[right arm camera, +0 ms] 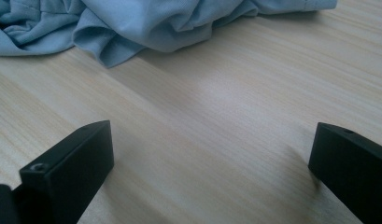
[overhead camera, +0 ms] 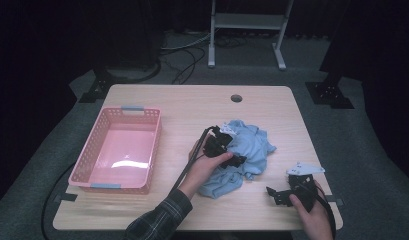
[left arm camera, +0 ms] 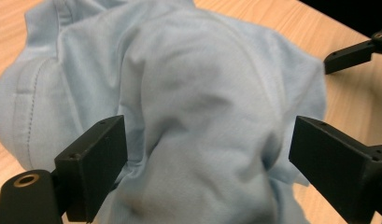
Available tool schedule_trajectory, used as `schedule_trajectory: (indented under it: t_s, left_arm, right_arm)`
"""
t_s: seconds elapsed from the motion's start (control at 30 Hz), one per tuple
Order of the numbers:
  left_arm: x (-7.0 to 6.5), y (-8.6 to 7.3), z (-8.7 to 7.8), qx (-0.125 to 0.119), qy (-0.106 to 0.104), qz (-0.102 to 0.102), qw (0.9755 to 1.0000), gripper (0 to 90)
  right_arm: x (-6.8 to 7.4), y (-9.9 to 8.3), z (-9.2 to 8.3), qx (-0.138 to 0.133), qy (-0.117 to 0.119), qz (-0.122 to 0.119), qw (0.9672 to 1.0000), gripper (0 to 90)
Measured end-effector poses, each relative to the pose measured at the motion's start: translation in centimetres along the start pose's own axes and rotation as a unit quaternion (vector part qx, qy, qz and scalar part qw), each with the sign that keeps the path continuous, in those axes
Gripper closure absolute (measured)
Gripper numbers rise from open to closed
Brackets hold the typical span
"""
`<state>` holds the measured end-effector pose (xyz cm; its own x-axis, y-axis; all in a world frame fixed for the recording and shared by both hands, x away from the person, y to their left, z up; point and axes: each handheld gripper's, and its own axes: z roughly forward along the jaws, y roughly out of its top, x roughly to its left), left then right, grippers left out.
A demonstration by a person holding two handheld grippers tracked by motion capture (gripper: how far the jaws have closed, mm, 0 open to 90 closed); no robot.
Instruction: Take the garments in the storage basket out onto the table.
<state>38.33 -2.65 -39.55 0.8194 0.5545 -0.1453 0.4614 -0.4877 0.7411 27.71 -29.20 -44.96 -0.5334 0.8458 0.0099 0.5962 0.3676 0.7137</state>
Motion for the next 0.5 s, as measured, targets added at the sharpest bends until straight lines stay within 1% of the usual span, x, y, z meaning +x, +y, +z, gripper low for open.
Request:
schedule_trajectory:
  t_s: [0.2,0.3,0.33,0.43,0.5]
  left_arm:
    - [-0.5,0.7,-0.9,-0.015,0.0,0.008,0.9999,11.0]
    - [-0.6,0.9,-1.4,-0.025,-0.003,0.008,0.9997,11.0]
    - [-0.7,1.0,-1.7,-0.029,-0.005,0.006,0.9995,11.0]
    - [-0.7,1.3,-2.4,-0.031,-0.005,0.007,0.9995,11.0]
    - [-0.8,1.5,-2.9,-0.038,-0.006,0.005,0.9992,11.0]
  right_arm:
    - [0.0,0.0,0.0,0.0,0.0,0.0,1.0,0.0]
    - [0.0,0.0,0.0,0.0,0.0,0.0,1.0,0.0]
    - [0.0,0.0,0.0,0.0,0.0,0.0,1.0,0.0]
    - [0.0,0.0,0.0,0.0,0.0,0.0,1.0,0.0]
    - [0.0,0.0,0.0,0.0,0.0,0.0,1.0,0.0]
